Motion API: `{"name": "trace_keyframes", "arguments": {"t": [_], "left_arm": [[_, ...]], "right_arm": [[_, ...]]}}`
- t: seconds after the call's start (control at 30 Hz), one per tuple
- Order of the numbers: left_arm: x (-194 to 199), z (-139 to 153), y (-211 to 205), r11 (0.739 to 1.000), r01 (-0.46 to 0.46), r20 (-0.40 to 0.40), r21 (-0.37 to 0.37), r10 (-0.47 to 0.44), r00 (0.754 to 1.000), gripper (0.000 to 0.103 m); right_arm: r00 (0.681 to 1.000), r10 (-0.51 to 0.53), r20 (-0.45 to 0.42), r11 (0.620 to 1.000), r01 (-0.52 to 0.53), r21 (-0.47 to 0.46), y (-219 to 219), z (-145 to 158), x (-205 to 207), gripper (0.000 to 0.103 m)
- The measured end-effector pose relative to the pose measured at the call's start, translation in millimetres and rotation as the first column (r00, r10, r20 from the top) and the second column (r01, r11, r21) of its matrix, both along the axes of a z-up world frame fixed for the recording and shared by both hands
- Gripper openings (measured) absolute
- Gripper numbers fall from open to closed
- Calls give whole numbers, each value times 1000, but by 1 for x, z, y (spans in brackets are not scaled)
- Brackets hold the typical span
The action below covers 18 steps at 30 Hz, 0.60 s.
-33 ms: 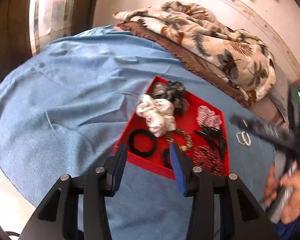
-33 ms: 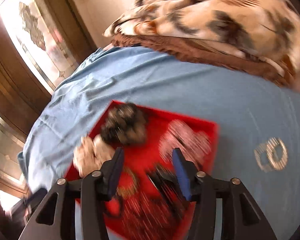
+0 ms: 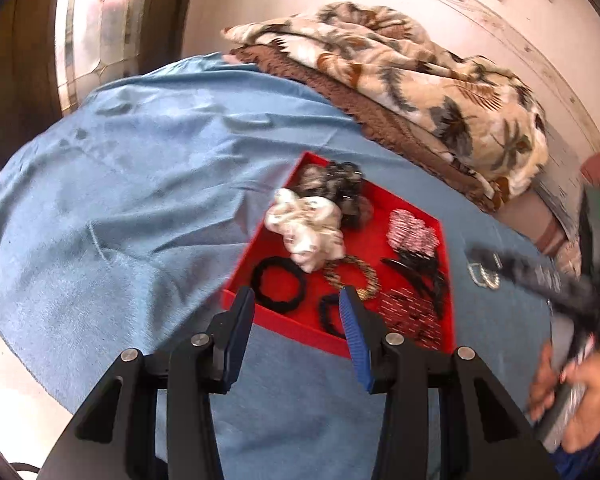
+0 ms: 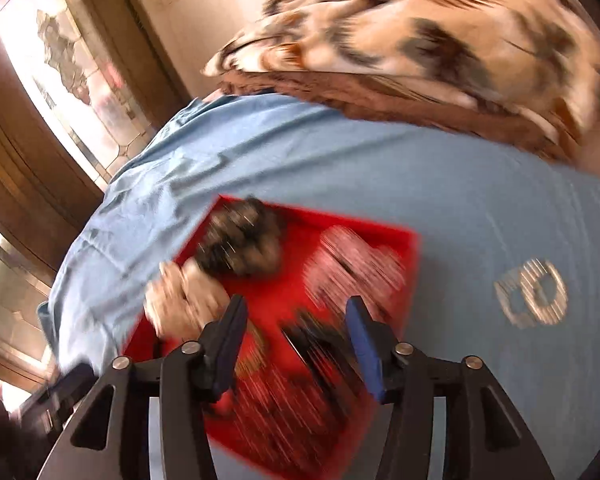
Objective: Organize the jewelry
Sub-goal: 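Carry both items into the red tray and open both tools, then grasp the pearl bracelet with the green bead using the right tool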
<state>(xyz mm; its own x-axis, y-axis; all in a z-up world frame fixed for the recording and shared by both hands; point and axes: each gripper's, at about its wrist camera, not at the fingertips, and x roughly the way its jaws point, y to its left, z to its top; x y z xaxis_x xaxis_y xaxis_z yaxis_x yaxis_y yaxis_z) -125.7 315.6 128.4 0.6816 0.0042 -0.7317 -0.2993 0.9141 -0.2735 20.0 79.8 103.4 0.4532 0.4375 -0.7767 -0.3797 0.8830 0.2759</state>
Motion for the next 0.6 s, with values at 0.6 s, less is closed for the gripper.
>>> {"name": "trace_keyframes", "arguments": {"t": [0.6], "left_arm": [[18, 36, -157, 955, 290, -30, 58, -289, 957, 46]], "right_arm": [[947, -321, -12, 945, 320, -65, -249, -22, -50, 57]]}}
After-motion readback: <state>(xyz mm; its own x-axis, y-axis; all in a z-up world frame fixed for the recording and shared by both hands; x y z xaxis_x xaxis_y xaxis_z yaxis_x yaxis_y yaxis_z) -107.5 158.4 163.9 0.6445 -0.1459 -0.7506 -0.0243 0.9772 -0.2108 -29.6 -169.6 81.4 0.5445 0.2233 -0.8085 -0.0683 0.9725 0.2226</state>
